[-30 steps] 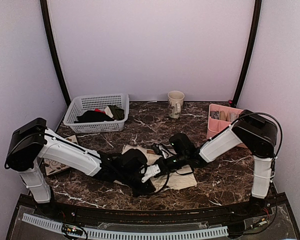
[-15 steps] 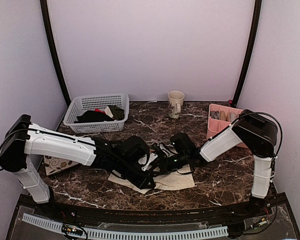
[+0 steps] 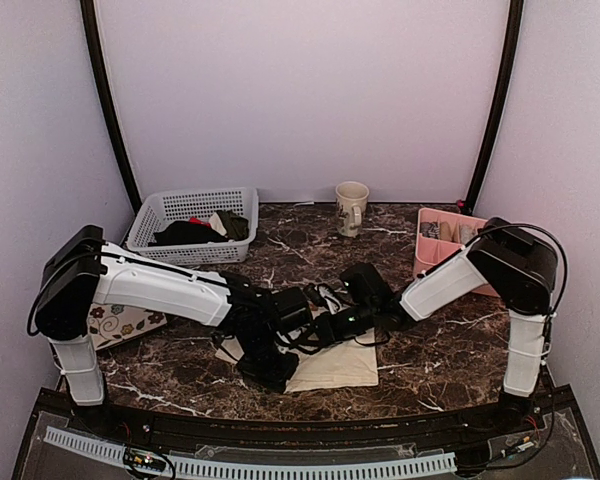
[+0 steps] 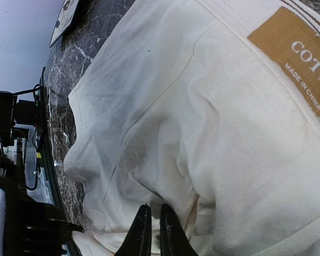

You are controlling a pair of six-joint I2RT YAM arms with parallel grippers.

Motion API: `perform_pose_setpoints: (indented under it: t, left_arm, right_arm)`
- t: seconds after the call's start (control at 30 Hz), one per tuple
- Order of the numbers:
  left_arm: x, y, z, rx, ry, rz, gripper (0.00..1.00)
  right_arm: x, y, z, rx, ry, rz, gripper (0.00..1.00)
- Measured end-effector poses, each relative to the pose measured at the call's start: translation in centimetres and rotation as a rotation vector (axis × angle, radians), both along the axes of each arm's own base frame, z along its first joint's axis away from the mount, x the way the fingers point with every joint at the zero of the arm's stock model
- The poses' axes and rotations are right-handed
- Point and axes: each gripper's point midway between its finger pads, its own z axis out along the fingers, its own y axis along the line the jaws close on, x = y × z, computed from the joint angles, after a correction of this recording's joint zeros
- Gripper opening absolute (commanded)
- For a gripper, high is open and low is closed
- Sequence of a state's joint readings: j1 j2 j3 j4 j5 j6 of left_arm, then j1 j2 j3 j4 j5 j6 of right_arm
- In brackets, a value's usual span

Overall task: Roll the underwear
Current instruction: Adjust the underwear at the center of the board.

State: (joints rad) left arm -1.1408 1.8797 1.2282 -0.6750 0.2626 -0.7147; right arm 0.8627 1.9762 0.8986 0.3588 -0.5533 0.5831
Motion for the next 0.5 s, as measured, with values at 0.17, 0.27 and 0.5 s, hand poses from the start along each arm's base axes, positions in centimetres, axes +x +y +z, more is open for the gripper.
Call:
perform_pose_setpoints:
  t: [0.17,0.27,0.5]
  left_arm:
    - [-0.1,-1.3,1.3,-0.086,-0.006,-0.031,0.5]
    - [0.2,-2.5,3.9,-0.194,-0.05,-0.054,0.54]
    - [1.6,-1.9,10.2,-0.395,-0.191,-0.049,0.51]
  right_arm:
    - [0.0,-0.6,0.7,-0.038,-0.011,-0.005,0.21]
    - [-0.1,-0.5,2.1,-0.051,-0.018,0.0,0.31]
    - [0.4,0.2,10.6,0.047,-0.119,0.014,0.4]
